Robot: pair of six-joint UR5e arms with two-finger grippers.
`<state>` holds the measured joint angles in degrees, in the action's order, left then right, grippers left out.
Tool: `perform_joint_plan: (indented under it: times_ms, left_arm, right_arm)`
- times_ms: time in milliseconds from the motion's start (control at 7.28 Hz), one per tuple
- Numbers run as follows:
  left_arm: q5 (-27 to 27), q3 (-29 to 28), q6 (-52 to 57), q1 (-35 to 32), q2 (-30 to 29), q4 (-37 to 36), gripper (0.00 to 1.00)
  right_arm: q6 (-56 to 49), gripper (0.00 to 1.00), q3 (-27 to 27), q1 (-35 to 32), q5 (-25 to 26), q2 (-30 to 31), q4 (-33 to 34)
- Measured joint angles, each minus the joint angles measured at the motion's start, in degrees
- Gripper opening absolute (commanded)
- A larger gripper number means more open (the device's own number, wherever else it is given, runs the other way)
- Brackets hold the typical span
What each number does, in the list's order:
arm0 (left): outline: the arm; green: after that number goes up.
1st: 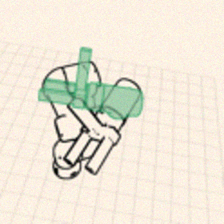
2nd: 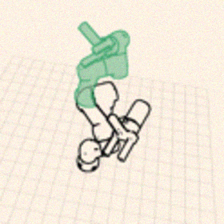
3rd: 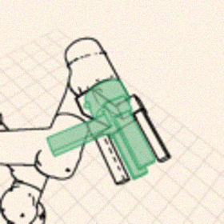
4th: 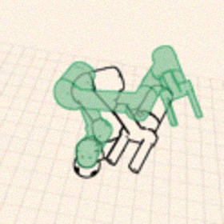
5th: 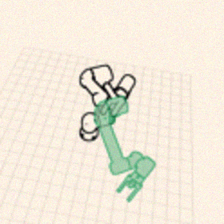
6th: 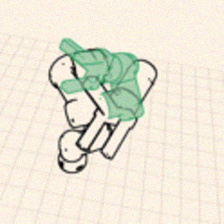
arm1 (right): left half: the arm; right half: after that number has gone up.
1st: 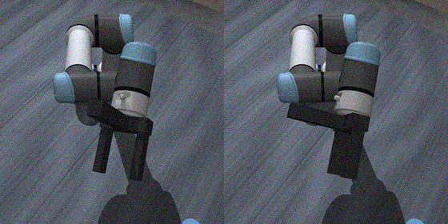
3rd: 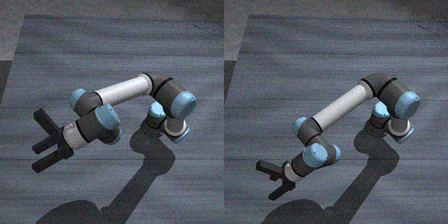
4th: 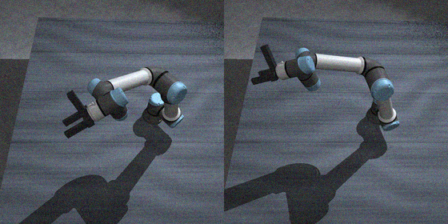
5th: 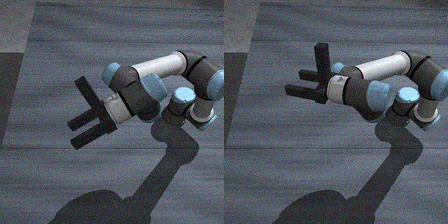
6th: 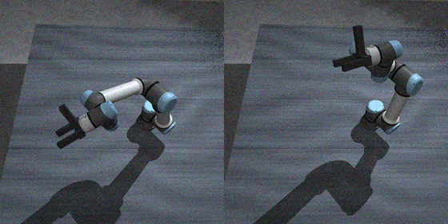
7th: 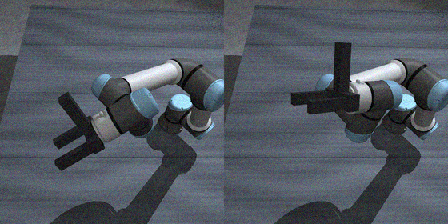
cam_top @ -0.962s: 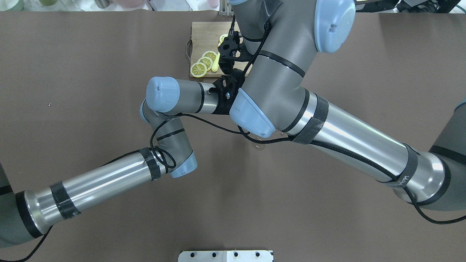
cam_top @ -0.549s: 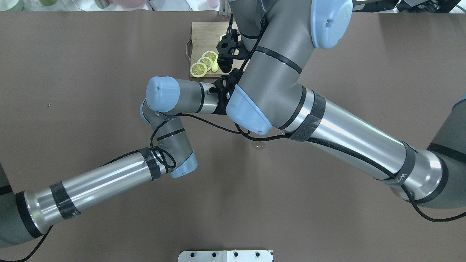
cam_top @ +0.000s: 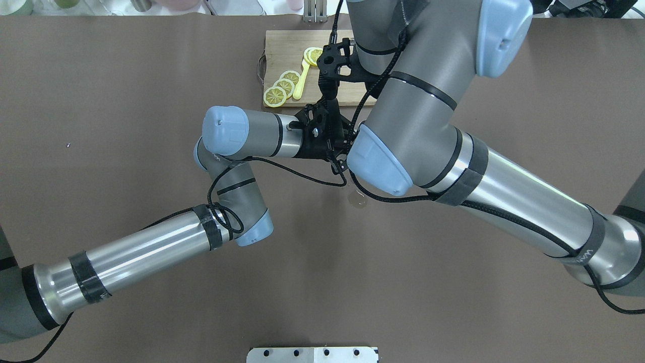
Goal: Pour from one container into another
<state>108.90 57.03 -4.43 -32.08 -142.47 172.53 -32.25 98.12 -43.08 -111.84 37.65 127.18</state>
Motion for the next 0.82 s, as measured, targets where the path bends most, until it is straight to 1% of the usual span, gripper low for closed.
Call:
perform_joint_plan:
  times_ms: [412, 687, 824]
  left_arm:
    - [-0.2, 0.1, 0.0, 0.0, 0.0, 0.1, 0.00]
    - [-0.7, 0.5, 0.0, -0.1, 0.2, 0.2, 0.00]
    - [-1.0, 1.3, -0.1, -0.1, 1.0, 0.2, 0.00]
  right_arm:
    - [2.2, 0.00, 4.6, -2.4, -1.8, 6.6, -10.1]
    - [5.2, 0.00, 10.3, -4.1, -3.4, 14.0, -17.0]
    - [7.0, 0.00, 12.7, -5.6, -5.1, 18.2, -20.4]
